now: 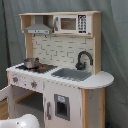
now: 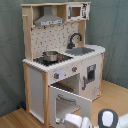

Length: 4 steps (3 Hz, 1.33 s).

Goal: Play with the kitchen

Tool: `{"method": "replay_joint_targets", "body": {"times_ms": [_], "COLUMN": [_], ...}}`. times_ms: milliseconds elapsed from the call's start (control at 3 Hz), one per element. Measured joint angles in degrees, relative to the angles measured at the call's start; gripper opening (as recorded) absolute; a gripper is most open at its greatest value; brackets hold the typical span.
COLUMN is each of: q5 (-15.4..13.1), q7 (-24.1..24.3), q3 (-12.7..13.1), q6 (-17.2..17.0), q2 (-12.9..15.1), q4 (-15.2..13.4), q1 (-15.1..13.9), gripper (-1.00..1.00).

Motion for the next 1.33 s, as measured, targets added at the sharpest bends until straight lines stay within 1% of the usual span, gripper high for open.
{"method": "replay_joint_targets", "body": {"times_ms": [333, 667, 1000, 1333], "q5": [0.0, 0.2, 1.2, 1.9], "q7": [3.8, 7.3, 9.6, 12.5], "q3": [3.2, 4.8, 4.9, 5.0], "q6": [-4.4, -8.8, -13.8, -16.8], "q2": [-1.6, -2.3, -2.3, -2.2], "q4": [0.0, -0.4, -2.2, -7.0], "q1": [0.2, 0.1, -0.5, 0.6], "gripper": [1.0, 1.0, 1.0, 1.0]}}
